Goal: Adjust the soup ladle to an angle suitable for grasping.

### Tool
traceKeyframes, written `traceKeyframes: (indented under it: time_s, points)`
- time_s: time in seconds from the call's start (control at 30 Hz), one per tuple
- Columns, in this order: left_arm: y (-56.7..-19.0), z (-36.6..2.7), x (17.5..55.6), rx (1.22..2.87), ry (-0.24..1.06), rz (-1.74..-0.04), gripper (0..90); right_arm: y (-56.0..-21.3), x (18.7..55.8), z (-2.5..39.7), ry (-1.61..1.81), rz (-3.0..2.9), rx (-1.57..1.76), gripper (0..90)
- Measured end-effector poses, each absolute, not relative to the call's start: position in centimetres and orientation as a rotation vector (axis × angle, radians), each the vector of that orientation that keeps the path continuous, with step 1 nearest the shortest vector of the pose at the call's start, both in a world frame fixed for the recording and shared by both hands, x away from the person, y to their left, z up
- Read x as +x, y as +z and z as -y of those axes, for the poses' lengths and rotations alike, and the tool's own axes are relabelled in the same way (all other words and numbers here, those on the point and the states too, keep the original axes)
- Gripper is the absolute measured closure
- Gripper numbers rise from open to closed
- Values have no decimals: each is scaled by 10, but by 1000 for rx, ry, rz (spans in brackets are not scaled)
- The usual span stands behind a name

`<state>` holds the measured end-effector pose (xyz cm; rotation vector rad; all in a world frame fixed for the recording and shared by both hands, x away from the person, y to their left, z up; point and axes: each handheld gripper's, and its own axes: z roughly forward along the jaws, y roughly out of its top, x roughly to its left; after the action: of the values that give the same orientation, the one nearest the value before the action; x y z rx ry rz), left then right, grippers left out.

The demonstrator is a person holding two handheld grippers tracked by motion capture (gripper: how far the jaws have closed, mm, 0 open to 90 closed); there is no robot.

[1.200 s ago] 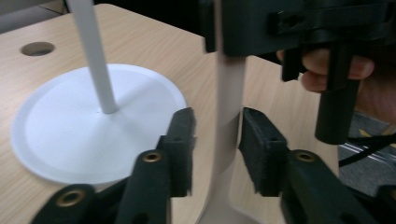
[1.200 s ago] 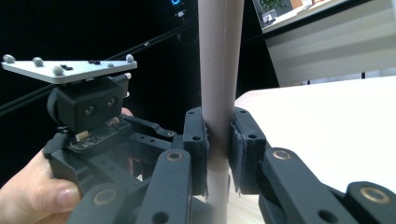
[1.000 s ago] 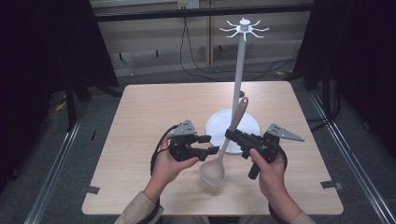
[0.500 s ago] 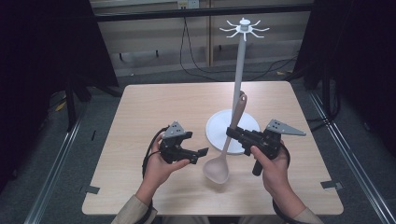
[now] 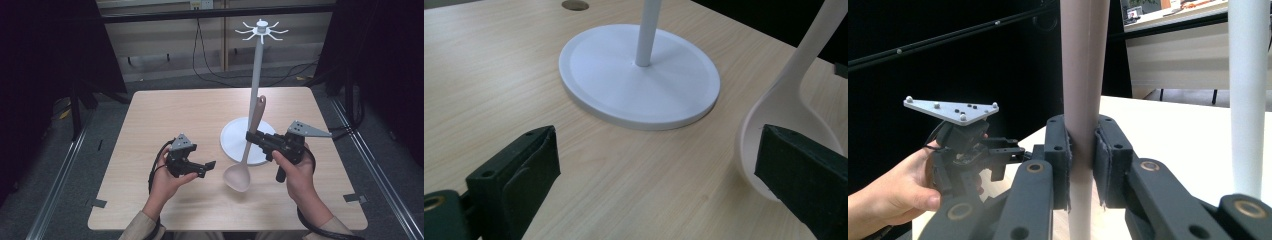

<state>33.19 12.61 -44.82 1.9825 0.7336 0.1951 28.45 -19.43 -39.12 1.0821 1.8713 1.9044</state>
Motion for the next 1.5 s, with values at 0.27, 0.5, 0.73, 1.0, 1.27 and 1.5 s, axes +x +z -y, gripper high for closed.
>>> traceKeyframes:
  time_s: [0.27,0.5,0.73,1.0,1.27,1.5]
  points:
    - [-456,-135,333,1984,185,-776,29,-377,291,191,1884,-1909,1030,785]
    - [-458,-140,332,1974,160,-768,19,-361,297,190,1877,-1927,1000,785]
    - [-463,-144,333,1986,161,-776,16,-346,301,190,1883,-1938,973,784]
    - [-462,-144,332,2009,171,-762,16,-334,305,192,1874,-1949,959,784]
    - [-462,-145,332,2009,164,-763,16,-318,312,195,1868,-1945,945,785]
    - [-462,-145,331,2013,162,-755,16,-311,316,198,1880,-1932,949,785]
